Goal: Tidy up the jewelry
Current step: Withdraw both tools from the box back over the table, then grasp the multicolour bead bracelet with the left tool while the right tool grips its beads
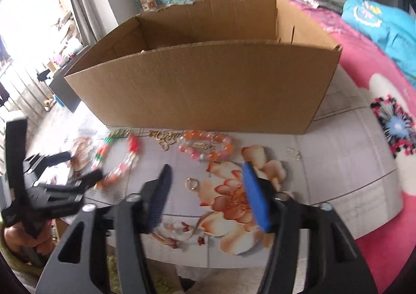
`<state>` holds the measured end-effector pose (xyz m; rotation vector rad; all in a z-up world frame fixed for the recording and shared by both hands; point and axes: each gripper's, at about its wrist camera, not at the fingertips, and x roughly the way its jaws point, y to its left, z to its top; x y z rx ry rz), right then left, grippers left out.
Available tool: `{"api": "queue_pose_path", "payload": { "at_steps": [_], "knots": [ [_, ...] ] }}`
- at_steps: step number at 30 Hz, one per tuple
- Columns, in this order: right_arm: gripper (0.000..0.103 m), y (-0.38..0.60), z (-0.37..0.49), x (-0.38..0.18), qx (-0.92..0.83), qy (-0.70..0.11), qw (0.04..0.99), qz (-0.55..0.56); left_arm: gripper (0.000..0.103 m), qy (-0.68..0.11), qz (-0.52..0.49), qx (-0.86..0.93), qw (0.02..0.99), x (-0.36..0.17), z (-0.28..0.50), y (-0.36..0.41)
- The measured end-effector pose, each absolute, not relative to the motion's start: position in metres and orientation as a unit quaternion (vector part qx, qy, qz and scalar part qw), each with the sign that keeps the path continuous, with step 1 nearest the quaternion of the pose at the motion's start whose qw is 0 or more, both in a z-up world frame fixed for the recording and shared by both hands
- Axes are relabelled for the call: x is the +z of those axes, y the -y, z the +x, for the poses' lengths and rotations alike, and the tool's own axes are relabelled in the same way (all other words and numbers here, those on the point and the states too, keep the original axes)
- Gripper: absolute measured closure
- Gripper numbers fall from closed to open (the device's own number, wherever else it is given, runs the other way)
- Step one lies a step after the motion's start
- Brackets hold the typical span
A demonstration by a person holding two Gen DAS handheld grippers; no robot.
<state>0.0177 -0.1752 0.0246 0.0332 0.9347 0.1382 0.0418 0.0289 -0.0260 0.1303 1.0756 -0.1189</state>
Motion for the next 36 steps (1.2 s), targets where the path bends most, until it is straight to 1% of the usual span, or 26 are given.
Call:
{"api": "queue_pose_path", "payload": {
  "at_steps": [2, 3, 4, 7, 11, 16, 22, 24, 26, 27, 29, 30, 31, 32, 36],
  "knots": [
    [0.014, 0.175, 0.014, 0.036, 0.052, -0.432, 0.901, -0.003, 0.007, -0.511, 0.058, -0.058, 0.856, -0.026, 0.040, -0.029],
    [0.009, 0.173, 0.012, 0.041, 0.045, -0.423, 0.905, -0.013, 0.007, -0.511, 0.052, -0.060, 0.856, -0.026, 0.040, -0.031],
    [0.006, 0.172, 0.011, 0.048, 0.036, -0.412, 0.910, -0.029, 0.007, -0.511, 0.049, -0.062, 0.856, -0.026, 0.037, -0.033],
    [0.006, 0.165, 0.009, 0.060, 0.024, -0.402, 0.912, -0.069, 0.007, -0.511, 0.046, -0.068, 0.856, -0.027, 0.036, -0.035],
    [0.006, 0.163, 0.008, 0.071, 0.022, -0.404, 0.910, -0.091, 0.007, -0.503, 0.050, -0.079, 0.859, -0.028, 0.035, -0.035],
    [0.006, 0.165, -0.003, 0.072, 0.092, -0.369, 0.924, -0.026, 0.007, -0.498, 0.050, -0.082, 0.862, -0.029, 0.032, -0.037],
    [0.006, 0.151, 0.001, 0.049, 0.118, -0.408, 0.905, 0.037, 0.007, -0.478, 0.069, -0.086, 0.871, -0.020, 0.020, -0.035],
    [0.010, 0.144, 0.002, 0.043, 0.134, -0.414, 0.899, 0.046, 0.009, -0.461, 0.054, -0.102, 0.880, -0.014, 0.015, -0.037],
    [0.021, 0.134, 0.007, 0.033, 0.151, -0.428, 0.890, 0.049, 0.009, -0.449, 0.046, -0.111, 0.885, -0.009, 0.014, -0.039],
    [0.024, 0.130, 0.008, 0.030, 0.154, -0.434, 0.886, 0.050, 0.011, -0.444, 0.044, -0.115, 0.888, -0.007, 0.013, -0.039],
    [0.040, 0.122, 0.014, 0.019, 0.165, -0.454, 0.874, 0.056, 0.027, -0.436, 0.043, -0.125, 0.890, -0.004, 0.012, -0.039],
    [0.043, 0.118, 0.017, 0.015, 0.170, -0.462, 0.868, 0.059, 0.029, -0.436, 0.045, -0.130, 0.889, -0.003, 0.012, -0.037],
    [0.049, 0.115, 0.019, 0.011, 0.173, -0.469, 0.864, 0.059, 0.032, -0.437, 0.044, -0.134, 0.888, -0.004, 0.013, -0.036],
    [0.053, 0.110, 0.021, 0.007, 0.179, -0.474, 0.860, 0.057, 0.039, -0.439, 0.043, -0.138, 0.887, -0.005, 0.013, -0.035],
    [0.061, 0.098, 0.024, -0.001, 0.194, -0.482, 0.853, 0.046, 0.052, -0.449, 0.034, -0.155, 0.879, -0.009, 0.017, -0.032]
  ]
}}
